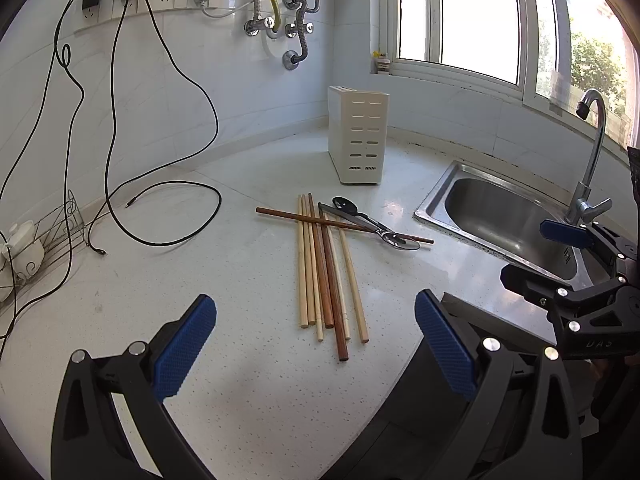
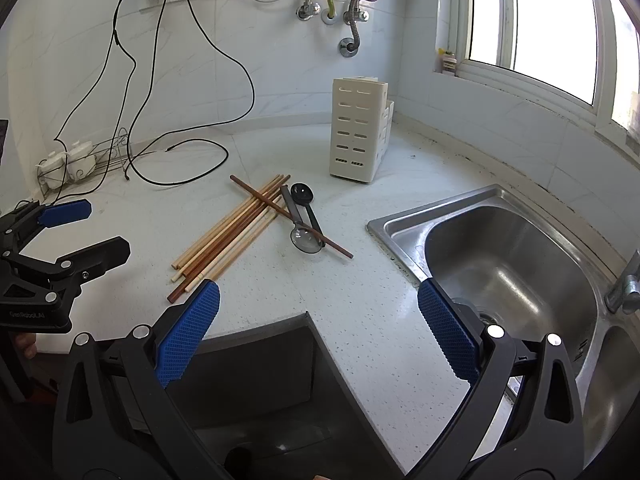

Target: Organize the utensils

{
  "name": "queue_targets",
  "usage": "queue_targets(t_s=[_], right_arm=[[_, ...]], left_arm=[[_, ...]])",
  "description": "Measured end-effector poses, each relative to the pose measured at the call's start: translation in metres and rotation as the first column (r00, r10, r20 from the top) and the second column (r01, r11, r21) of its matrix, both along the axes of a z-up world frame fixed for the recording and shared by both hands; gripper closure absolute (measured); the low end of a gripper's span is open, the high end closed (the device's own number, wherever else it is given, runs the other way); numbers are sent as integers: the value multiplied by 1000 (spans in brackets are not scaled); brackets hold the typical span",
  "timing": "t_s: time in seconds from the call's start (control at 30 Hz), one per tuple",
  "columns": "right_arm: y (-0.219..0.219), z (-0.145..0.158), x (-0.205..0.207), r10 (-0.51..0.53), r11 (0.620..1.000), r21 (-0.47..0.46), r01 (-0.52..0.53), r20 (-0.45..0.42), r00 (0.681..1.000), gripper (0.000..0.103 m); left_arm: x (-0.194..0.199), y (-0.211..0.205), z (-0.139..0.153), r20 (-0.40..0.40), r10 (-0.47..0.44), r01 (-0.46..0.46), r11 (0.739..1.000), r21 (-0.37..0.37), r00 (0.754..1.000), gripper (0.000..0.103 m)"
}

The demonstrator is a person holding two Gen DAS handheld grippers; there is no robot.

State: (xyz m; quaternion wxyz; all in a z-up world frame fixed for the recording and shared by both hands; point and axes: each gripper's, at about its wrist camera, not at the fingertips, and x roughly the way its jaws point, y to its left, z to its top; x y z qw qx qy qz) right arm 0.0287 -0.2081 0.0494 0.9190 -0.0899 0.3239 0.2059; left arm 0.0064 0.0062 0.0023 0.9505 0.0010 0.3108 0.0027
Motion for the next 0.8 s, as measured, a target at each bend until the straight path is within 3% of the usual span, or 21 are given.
queue_targets(t_s=[0.27, 0.4, 0.53, 0.7, 0.8], right_arm=[[7, 1, 5, 26, 1000, 0, -26, -6, 1000, 8], [12, 1, 10, 32, 999, -12, -32, -9, 999, 9], [16, 1, 15, 37, 999, -23, -37, -12, 999, 15], [20, -2, 30, 45, 999, -16, -46, -46, 998, 33], [25, -4, 37, 35, 999, -27, -36, -50, 998, 35]], left_arm=[[1, 7, -2, -4, -12, 12, 1000, -17, 1000, 5], [5, 13, -5, -19, -20, 19, 1000, -25, 1000, 12], [11, 19, -7, -35, -35, 34, 999, -20, 999, 17], [21, 28, -11, -57, -50, 49, 999, -13, 997, 26], [29, 36, -13, -75, -60, 59, 998, -16, 995, 35]])
